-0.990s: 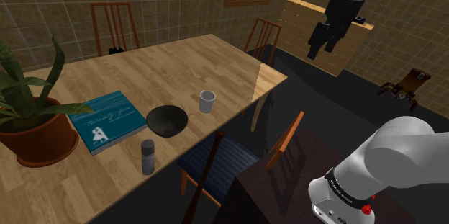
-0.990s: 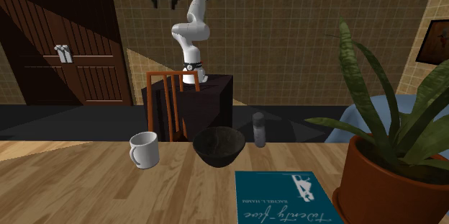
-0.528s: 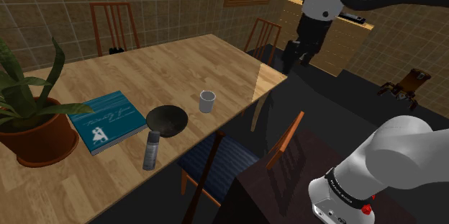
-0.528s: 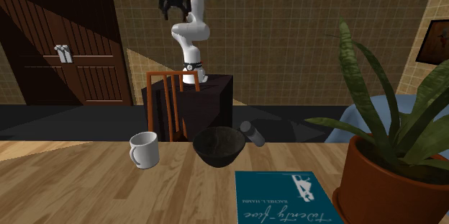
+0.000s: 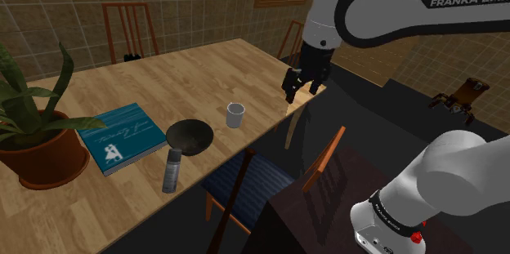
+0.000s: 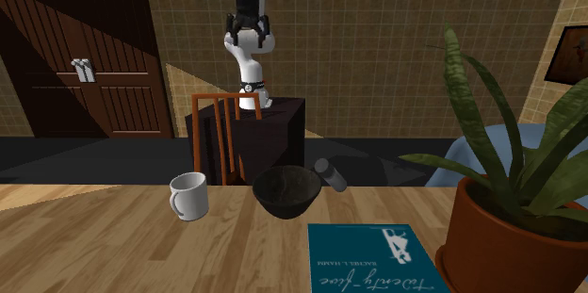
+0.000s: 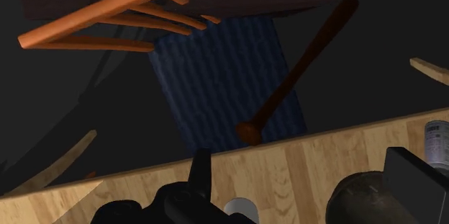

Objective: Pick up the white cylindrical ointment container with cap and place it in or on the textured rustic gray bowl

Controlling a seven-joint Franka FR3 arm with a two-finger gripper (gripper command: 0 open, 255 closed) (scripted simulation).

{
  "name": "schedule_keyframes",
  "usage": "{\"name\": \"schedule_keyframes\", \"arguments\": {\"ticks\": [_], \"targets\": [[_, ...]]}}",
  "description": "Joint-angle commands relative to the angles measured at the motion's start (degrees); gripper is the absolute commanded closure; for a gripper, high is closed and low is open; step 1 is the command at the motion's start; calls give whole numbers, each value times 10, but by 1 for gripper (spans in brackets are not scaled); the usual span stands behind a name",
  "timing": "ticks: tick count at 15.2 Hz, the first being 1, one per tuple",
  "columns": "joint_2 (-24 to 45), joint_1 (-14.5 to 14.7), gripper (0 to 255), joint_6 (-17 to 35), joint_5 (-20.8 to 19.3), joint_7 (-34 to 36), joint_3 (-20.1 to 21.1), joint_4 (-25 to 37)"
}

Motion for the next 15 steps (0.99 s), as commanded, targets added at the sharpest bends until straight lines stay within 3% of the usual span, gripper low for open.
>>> {"name": "schedule_keyframes", "arguments": {"ticks": [1,8,15], "targets": [[28,4,0,34,7,23,19,-4],[159,10,0,134,2,109,84,27],[315,18,0,213,-63,219,132,96]]}}
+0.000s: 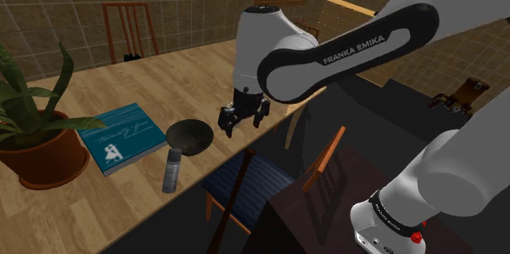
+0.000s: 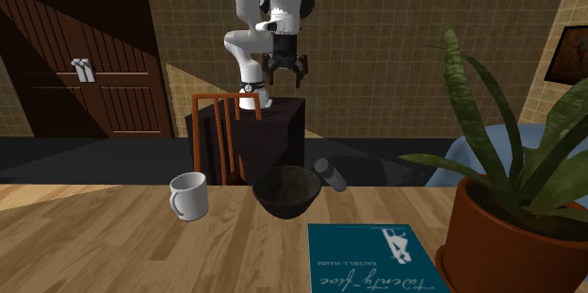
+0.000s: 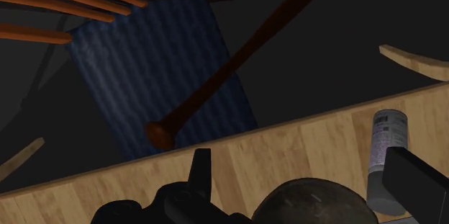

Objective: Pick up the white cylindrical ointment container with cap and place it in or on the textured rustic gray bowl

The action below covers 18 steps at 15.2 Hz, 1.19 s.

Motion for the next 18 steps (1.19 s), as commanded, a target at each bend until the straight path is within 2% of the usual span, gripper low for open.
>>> {"name": "schedule_keyframes", "arguments": {"ticks": [1,5,10,18], "targets": [[49,7,0,18,-27,37,9,27],[144,32,0,42,-85,104,10,86],[258,83,0,55,-145,170,-11,177],[434,172,0,43,-195,227,-49,366]]}}
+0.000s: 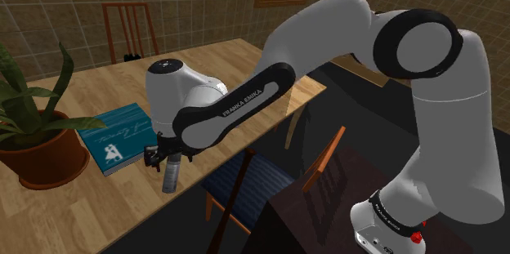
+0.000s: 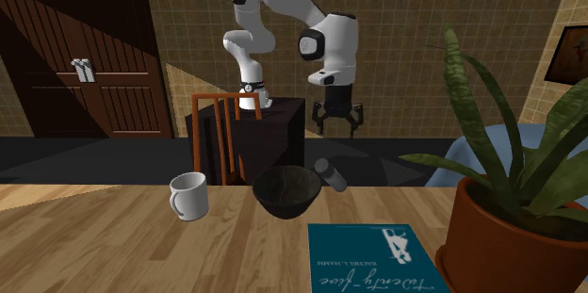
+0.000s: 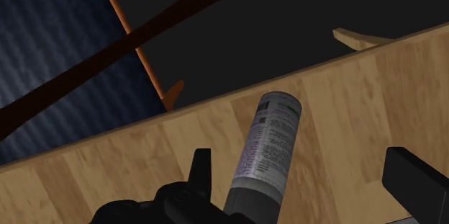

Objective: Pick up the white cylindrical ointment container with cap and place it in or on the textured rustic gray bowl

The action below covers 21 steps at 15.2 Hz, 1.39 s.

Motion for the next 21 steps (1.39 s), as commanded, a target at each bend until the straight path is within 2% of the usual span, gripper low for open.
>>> {"name": "schedule_keyframes", "arguments": {"ticks": [1,2,9,17,18,21], "targets": [[48,21,0,-7,-8,7,-10,57],[65,29,0,-11,-10,9,-13,79],[104,40,0,18,-22,15,-26,89],[107,41,0,21,-23,16,-27,90],[107,41,255,21,-23,16,-27,90],[107,41,255,21,-23,16,-27,90]]}}
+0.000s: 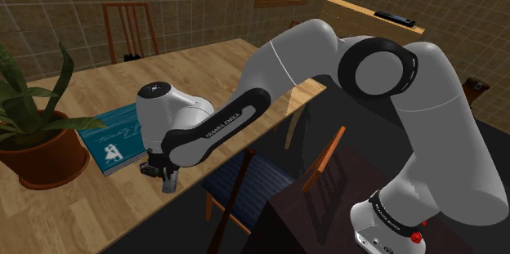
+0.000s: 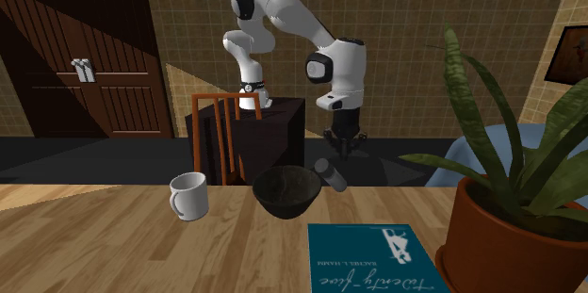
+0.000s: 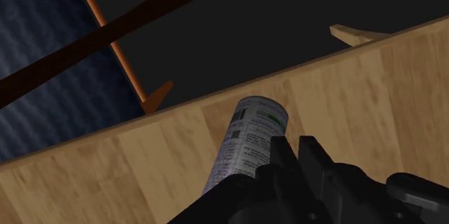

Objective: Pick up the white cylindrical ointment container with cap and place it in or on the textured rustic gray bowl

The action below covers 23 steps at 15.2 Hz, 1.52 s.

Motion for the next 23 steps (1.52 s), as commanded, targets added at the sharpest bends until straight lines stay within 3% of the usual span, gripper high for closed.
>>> {"name": "schedule_keyframes", "arguments": {"ticks": [1,6,7,16,23], "targets": [[0,0,255,0,0,0,0,0],[0,0,255,0,0,0,0,0],[0,0,0,0,0,0,0,0],[27,-114,0,-96,103,-63,30,104],[57,-107,0,-72,98,-60,23,110]]}}
